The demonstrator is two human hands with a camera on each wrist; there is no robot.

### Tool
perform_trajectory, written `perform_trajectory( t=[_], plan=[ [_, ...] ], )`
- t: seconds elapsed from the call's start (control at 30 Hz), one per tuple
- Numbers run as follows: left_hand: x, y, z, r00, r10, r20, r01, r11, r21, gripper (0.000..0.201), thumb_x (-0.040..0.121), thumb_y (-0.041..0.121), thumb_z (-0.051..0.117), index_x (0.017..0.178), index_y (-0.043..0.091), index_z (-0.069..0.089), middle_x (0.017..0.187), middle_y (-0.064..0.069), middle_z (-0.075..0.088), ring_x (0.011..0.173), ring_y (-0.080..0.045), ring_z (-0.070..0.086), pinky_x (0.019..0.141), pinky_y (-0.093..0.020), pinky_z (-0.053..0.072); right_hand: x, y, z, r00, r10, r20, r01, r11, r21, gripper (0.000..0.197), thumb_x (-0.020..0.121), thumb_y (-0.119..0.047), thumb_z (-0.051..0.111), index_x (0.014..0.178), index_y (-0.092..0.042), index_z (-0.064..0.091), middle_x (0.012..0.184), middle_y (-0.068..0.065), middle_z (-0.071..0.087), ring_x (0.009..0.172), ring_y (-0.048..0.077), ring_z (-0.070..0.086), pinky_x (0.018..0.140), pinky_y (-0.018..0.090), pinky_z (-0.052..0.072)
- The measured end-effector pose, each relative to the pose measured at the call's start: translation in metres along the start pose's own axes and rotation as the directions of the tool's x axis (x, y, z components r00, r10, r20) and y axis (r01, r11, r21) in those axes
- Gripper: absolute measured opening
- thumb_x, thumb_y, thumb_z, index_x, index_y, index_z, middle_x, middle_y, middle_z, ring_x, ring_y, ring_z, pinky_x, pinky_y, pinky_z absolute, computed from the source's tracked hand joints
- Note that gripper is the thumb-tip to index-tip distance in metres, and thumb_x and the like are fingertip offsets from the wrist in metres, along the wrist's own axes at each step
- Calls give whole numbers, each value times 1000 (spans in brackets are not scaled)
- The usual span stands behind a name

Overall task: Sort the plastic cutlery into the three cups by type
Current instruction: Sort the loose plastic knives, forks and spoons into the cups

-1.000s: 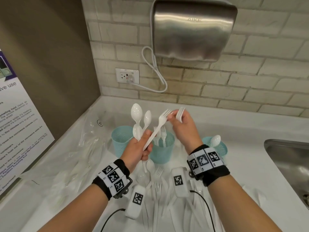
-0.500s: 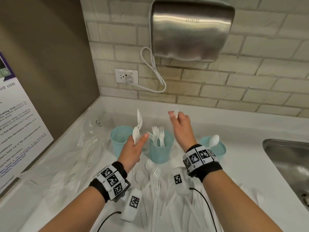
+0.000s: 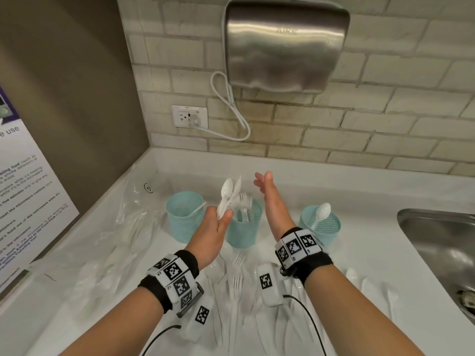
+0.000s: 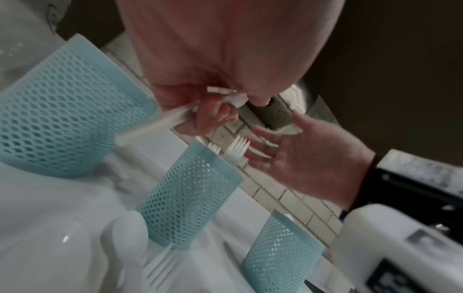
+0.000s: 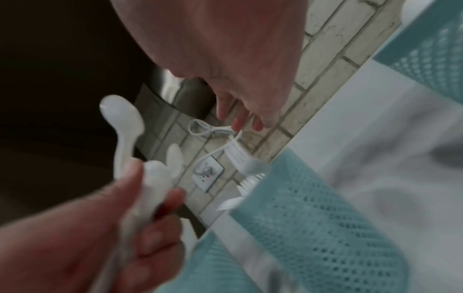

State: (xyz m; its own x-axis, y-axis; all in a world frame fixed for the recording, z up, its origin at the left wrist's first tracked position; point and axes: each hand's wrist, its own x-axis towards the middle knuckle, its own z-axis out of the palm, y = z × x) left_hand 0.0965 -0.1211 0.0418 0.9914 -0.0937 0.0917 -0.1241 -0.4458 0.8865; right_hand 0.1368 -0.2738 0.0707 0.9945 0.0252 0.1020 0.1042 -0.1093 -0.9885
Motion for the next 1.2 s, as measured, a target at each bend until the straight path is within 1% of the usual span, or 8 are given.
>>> perform_trajectory(
  t=[0.13,0.37,0.47,0.53,0.63,0.77,1.03,1.2],
  plan=[
    [0,-1,9,997,10,79,-13,999,34,32,99,41,34,110,12,39,86,5,45,77,-11,47,73,-28,41,-15,-15,2,984,-141,107,138,990,42,48,93,-60,24,135,-45,40,139,-7,48,130,7,44,109,26,33],
    [-5,21,33,966,97,241,-77,993,-91,41,101,22,40,137,21,21,106,8,46,83,-9,50,64,-26,49,-33,-1,-9,996,-52,74,55,997,-47,40,102,-35,32,137,-21,45,132,1,56,120,11,53,102,24,41],
    [-4,26,45,945,162,283,-125,982,-144,47,101,19,40,142,22,19,132,8,44,118,-7,51,98,-22,45,-48,-1,-20,997,-12,73,13,1000,-12,31,98,-38,44,115,-16,57,113,7,62,99,10,57,80,7,44],
    [-2,27,55,922,204,330,-154,973,-170,48,101,19,41,144,23,20,139,12,40,132,3,37,106,-10,32,-51,7,-27,999,-30,30,33,994,-104,16,89,-44,58,96,-30,61,105,7,64,98,14,60,84,15,48],
    [-3,33,68,904,219,367,-179,974,-139,49,101,15,41,143,31,21,130,22,44,118,17,40,98,-3,32,-50,15,-38,999,-47,-11,44,981,-191,12,88,-40,61,83,-29,58,89,10,63,84,17,62,80,28,50],
    [-1,38,79,945,78,317,-58,996,-71,16,100,23,43,113,16,50,91,1,61,77,-9,55,81,-31,50,-50,0,-59,998,19,-64,-25,995,-99,12,96,-24,52,92,-18,42,71,0,49,51,10,48,50,22,42],
    [-1,20,56,976,-23,217,12,999,53,19,91,33,59,109,28,62,99,15,62,93,-9,59,89,-25,45,-30,-34,-126,881,-196,-430,89,962,-257,19,98,-19,46,104,-10,31,87,1,44,76,16,46,68,30,42],
    [-23,0,40,967,-150,204,88,954,286,13,86,42,61,90,31,64,95,9,64,85,-10,61,85,-31,49,-19,-3,-128,877,-11,-480,-159,937,-312,41,96,-17,52,126,3,34,115,16,50,94,23,51,74,27,39]
  ],
)
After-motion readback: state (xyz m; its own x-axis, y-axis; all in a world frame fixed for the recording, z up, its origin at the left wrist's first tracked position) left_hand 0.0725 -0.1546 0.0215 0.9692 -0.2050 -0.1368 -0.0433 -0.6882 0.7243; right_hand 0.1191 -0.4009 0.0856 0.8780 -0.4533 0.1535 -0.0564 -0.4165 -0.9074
